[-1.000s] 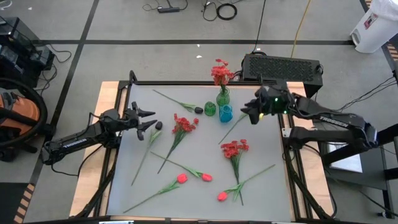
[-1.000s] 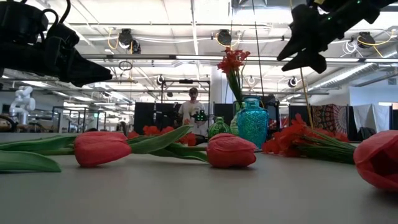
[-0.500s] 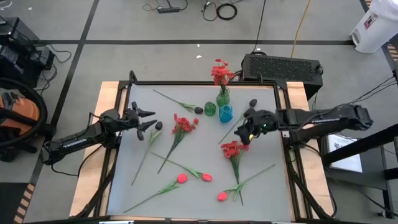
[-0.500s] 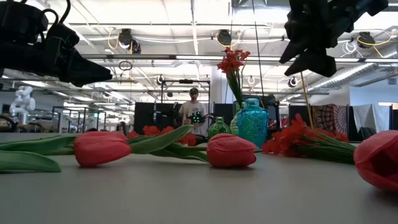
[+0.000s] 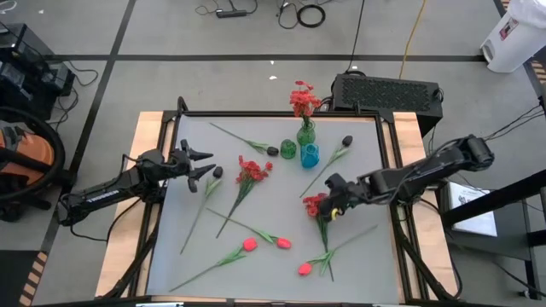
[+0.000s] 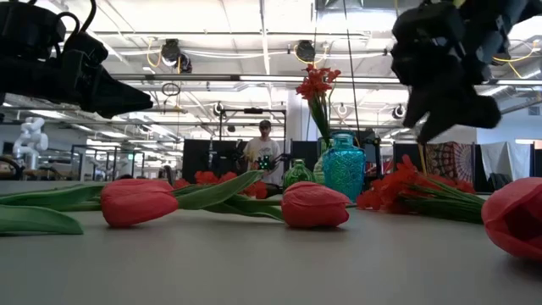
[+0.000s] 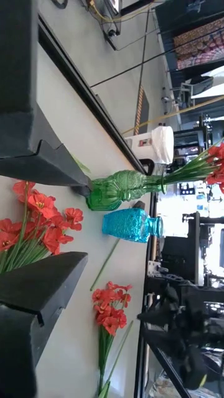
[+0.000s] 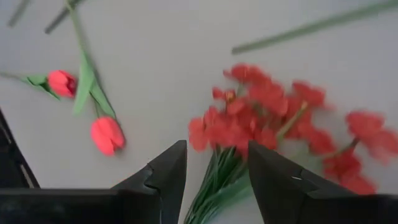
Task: Sort flowers into vase by color
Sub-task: Put the right red flowers into the top green vase
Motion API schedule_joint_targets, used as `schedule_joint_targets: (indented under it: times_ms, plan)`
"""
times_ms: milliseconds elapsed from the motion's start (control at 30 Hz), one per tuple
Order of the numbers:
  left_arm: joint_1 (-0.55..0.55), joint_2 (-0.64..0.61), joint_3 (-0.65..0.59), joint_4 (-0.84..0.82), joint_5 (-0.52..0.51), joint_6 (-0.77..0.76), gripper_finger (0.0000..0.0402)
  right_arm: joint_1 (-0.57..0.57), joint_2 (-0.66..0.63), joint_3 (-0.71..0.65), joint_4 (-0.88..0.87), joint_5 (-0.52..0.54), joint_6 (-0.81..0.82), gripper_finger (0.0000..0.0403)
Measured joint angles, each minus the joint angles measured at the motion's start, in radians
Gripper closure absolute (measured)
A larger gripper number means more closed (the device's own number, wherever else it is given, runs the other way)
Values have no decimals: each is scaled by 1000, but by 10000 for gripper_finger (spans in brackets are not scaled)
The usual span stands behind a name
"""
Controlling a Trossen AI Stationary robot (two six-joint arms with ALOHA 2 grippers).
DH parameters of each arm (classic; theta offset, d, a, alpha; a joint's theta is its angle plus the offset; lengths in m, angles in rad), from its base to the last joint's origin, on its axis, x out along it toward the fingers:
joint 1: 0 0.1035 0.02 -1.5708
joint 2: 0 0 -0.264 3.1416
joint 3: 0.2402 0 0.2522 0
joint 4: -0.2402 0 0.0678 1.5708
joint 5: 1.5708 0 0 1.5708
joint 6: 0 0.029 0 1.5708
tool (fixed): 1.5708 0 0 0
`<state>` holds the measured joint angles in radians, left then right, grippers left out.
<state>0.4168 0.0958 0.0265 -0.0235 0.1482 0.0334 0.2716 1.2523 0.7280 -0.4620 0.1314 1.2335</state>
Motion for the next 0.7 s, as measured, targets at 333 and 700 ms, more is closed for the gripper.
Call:
schedule_joint_targets:
  times_ms: [333, 700]
  plan:
    - [0, 0, 0, 0, 0, 0, 210, 104, 100, 0, 46, -2, 218, 243]
    - [0, 0, 0, 0, 0, 0, 210, 182, 210, 0, 137, -7, 380, 243]
